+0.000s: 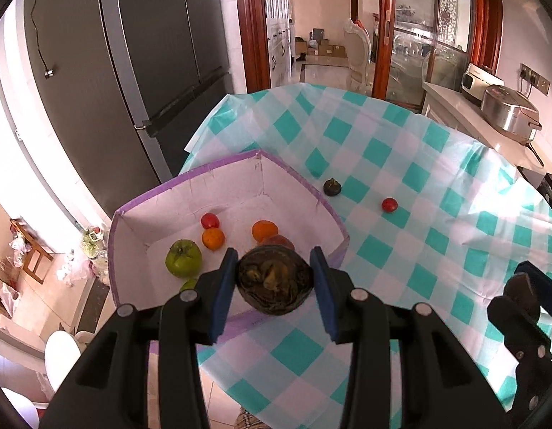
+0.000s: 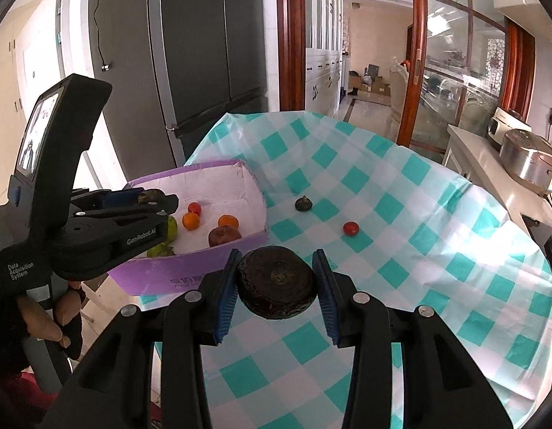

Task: Organize fruits
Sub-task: 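Carry both dark dried fruits with both tools down into the box, then open both tools to drop the dark fruits and withdraw from the box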

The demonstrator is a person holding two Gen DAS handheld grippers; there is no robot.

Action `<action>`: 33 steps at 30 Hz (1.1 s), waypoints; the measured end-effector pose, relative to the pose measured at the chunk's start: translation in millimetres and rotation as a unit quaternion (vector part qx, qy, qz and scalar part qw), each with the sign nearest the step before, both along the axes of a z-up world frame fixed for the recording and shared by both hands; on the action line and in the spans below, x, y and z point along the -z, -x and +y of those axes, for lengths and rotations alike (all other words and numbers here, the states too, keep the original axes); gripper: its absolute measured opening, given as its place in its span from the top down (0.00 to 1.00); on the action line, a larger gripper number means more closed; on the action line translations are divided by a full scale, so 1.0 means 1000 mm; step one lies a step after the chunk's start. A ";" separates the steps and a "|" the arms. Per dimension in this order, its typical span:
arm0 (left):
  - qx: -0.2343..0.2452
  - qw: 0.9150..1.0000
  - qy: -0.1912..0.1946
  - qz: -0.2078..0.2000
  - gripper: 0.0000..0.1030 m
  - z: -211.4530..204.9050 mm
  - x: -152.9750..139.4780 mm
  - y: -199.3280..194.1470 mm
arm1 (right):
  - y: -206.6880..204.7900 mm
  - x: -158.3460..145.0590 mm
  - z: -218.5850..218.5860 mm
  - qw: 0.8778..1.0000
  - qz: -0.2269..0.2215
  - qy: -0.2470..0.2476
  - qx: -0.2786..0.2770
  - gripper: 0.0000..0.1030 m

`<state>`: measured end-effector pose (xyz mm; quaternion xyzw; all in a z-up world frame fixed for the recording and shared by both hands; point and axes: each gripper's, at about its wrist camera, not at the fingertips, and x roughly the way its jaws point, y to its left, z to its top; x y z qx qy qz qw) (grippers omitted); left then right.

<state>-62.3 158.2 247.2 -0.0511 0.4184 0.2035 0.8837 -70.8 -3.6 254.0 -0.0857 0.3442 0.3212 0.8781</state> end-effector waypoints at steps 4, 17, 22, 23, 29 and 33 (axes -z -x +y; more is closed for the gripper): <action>0.004 1.000 0.008 0.008 0.59 0.025 0.009 -0.016 | -0.016 0.006 0.027 1.000 0.008 0.006 0.000 0.61; -0.026 0.993 0.065 0.100 0.59 0.182 0.083 -0.085 | -0.126 0.076 0.195 0.988 0.146 0.044 -0.029 0.61; -0.045 0.983 0.089 0.157 0.59 0.237 0.125 -0.087 | -0.169 0.123 0.276 0.972 0.209 0.088 -0.055 0.61; -0.051 0.981 0.092 0.163 0.59 0.246 0.133 -0.087 | -0.174 0.130 0.287 0.970 0.214 0.095 -0.058 0.61; -0.039 0.975 0.096 0.199 0.58 0.262 0.160 -0.098 | -0.203 0.183 0.338 0.952 0.238 0.182 -0.062 0.60; -0.037 0.974 0.091 0.205 0.57 0.265 0.169 -0.103 | -0.208 0.203 0.348 0.944 0.252 0.206 -0.057 0.60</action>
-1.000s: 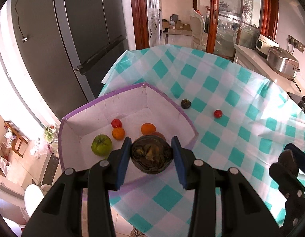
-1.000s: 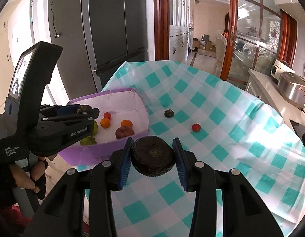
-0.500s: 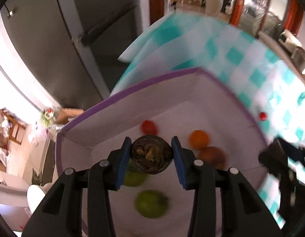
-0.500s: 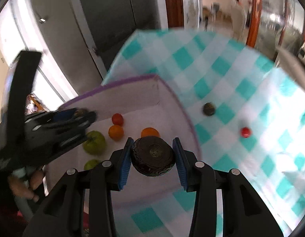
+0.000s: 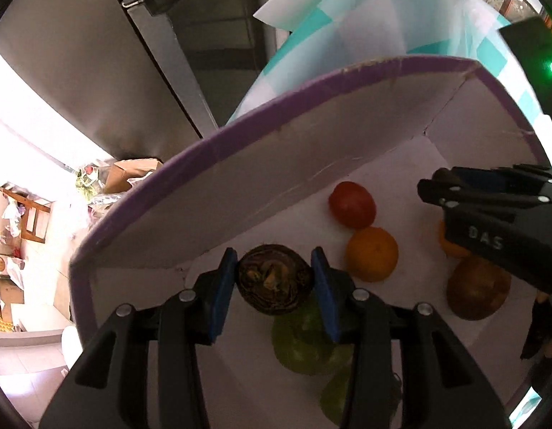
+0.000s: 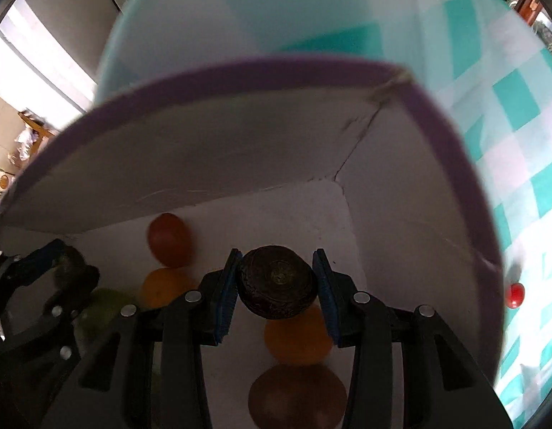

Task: Organize fruits
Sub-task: 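Open both tools to drop the dark fruits and withdraw from the box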

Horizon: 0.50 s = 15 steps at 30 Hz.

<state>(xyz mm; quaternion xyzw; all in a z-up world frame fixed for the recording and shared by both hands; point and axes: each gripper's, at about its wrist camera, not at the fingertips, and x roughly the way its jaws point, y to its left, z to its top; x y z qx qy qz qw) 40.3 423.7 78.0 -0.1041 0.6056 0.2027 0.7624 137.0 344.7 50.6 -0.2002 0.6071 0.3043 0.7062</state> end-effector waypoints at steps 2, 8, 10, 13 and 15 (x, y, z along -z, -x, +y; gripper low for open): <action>-0.008 1.000 0.008 0.003 0.53 0.006 0.005 -0.002 | 0.001 0.008 0.003 1.000 0.004 0.010 -0.002 0.60; -0.007 1.000 0.002 0.002 0.47 0.014 0.010 -0.010 | 0.006 0.017 0.002 1.000 0.007 0.018 0.007 0.59; -0.009 1.000 0.005 -0.001 0.42 0.017 0.010 -0.010 | 0.009 0.013 0.000 1.000 0.007 0.011 0.016 0.53; -0.011 1.000 0.008 -0.011 0.30 0.020 0.005 -0.003 | 0.013 0.002 -0.008 1.000 -0.002 -0.001 0.019 0.30; -0.010 1.000 -0.001 -0.026 0.21 0.016 -0.005 -0.002 | 0.019 -0.013 -0.015 1.000 -0.015 -0.013 0.023 0.26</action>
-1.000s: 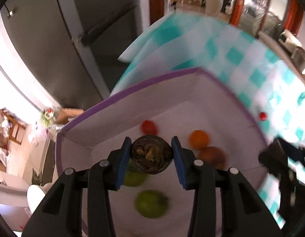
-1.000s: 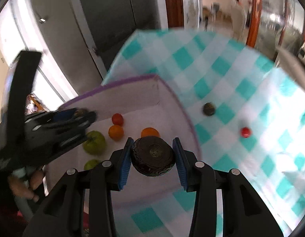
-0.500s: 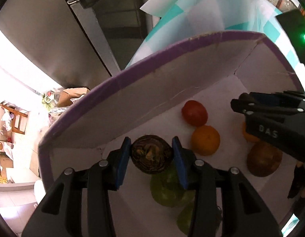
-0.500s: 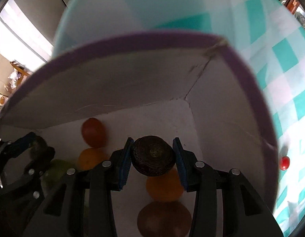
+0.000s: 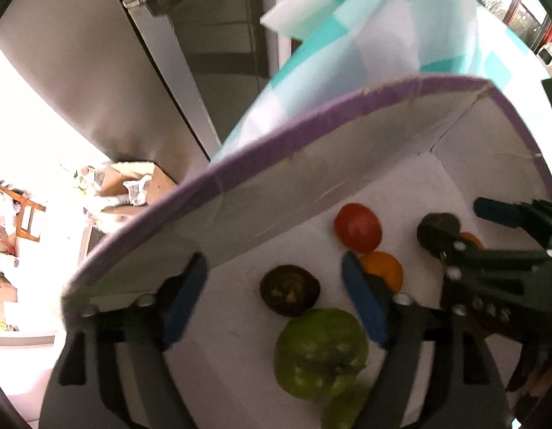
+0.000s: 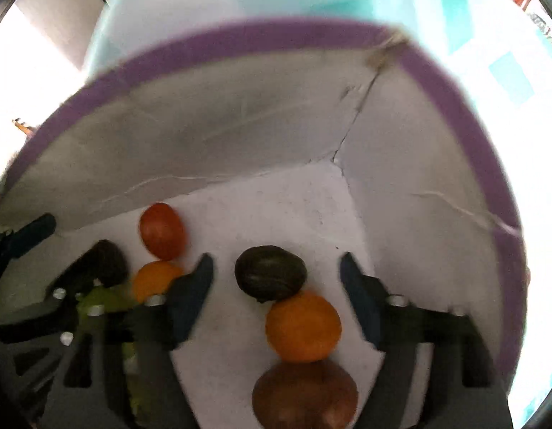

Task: Organize fruits
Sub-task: 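Open both tools to drop the dark fruits and withdraw from the box, then grasp the small red tomato with the right tool while the left tool grasps the last dark fruit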

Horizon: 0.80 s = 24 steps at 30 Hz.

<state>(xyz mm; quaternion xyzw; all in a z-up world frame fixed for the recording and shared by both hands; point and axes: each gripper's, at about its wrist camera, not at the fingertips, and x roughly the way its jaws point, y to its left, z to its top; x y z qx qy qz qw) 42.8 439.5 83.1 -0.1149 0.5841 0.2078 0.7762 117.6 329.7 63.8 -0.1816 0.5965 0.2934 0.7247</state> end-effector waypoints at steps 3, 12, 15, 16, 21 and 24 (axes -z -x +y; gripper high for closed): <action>-0.002 1.000 -0.019 -0.011 0.15 -0.008 -0.015 0.008 | 0.013 -0.028 -0.019 1.000 -0.022 -0.014 0.007 0.25; 0.007 0.990 -0.100 -0.094 0.02 -0.093 -0.091 0.048 | 0.073 -0.120 -0.141 0.988 -0.120 -0.092 0.025 0.16; 0.027 0.987 -0.107 -0.118 0.02 -0.140 -0.111 0.049 | 0.080 -0.123 -0.181 0.986 -0.129 -0.094 0.039 0.16; 0.032 0.986 -0.107 -0.120 0.02 -0.152 -0.113 0.047 | 0.087 -0.123 -0.202 0.986 -0.132 -0.095 0.047 0.16; 0.093 0.979 -0.127 -0.128 0.02 -0.244 -0.125 0.053 | 0.111 -0.119 -0.271 0.983 -0.135 -0.095 0.084 0.16; 0.128 0.975 -0.134 -0.125 0.02 -0.290 -0.123 0.056 | 0.118 -0.117 -0.317 0.979 -0.133 -0.100 0.119 0.16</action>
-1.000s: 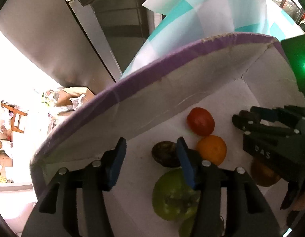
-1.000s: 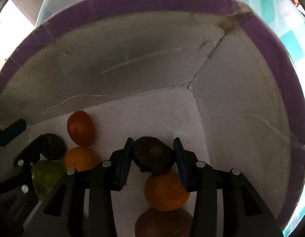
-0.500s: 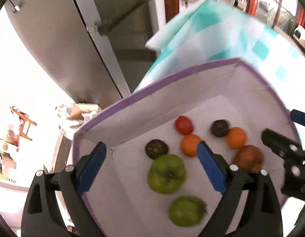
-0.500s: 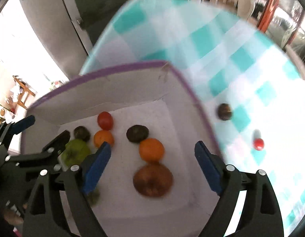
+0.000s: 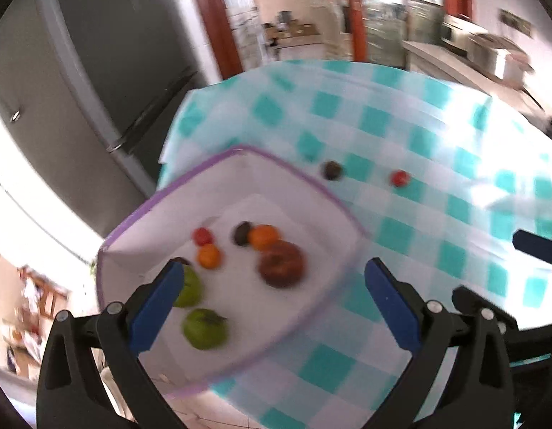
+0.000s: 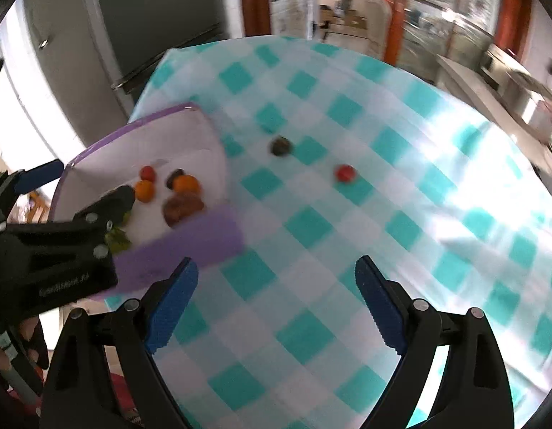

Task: Organize fruits
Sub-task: 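Grasp the small red tomato with the right tool while the left tool grasps the last dark fruit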

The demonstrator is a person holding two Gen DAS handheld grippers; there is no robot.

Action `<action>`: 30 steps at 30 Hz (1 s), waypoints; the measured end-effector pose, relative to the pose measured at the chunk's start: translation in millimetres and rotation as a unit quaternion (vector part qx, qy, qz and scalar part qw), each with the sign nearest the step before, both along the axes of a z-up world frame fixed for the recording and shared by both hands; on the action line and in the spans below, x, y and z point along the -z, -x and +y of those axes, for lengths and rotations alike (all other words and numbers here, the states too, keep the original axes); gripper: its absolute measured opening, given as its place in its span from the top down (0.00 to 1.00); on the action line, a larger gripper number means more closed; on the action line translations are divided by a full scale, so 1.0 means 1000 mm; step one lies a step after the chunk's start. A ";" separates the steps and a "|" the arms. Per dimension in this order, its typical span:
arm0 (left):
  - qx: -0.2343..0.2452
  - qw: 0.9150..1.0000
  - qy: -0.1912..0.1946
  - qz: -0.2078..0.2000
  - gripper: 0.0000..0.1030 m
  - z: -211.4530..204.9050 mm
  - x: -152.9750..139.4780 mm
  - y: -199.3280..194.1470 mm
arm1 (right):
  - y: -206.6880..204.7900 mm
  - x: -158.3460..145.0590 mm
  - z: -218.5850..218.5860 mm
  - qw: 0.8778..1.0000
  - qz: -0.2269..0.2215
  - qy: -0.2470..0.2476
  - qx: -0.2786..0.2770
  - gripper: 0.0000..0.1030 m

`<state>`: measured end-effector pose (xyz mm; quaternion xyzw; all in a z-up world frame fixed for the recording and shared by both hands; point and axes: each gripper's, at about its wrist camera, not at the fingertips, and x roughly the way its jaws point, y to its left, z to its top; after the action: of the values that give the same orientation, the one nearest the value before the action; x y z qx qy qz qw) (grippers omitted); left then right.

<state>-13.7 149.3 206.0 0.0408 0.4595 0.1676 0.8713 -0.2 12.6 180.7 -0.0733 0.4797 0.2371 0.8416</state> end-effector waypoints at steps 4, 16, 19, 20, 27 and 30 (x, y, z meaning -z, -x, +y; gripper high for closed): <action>0.038 0.999 0.004 0.015 0.02 -0.041 0.006 -0.002 | 0.007 0.007 -0.046 0.999 0.010 -0.013 0.040 0.16; 0.122 0.991 0.025 0.040 0.02 -0.075 0.030 -0.080 | -0.047 0.043 -0.085 0.988 0.050 -0.006 0.145 0.16; 0.132 0.989 0.048 0.051 0.02 -0.061 0.034 -0.112 | -0.071 0.054 -0.071 0.985 0.064 -0.003 0.161 0.16; 0.135 0.988 0.058 0.056 0.02 -0.054 0.037 -0.125 | -0.078 0.057 -0.065 0.984 0.068 0.000 0.164 0.16; 0.137 0.981 0.083 0.109 0.02 -0.003 0.061 -0.216 | -0.138 0.095 -0.006 0.979 0.105 0.010 0.175 0.16; 0.135 0.975 0.111 0.137 0.02 0.022 0.079 -0.252 | -0.159 0.113 0.018 0.979 0.111 0.021 0.167 0.16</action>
<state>238.0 171.2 127.2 0.0277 0.5807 -0.0108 0.8136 159.2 31.0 68.0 0.0168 0.5808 0.0900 0.8089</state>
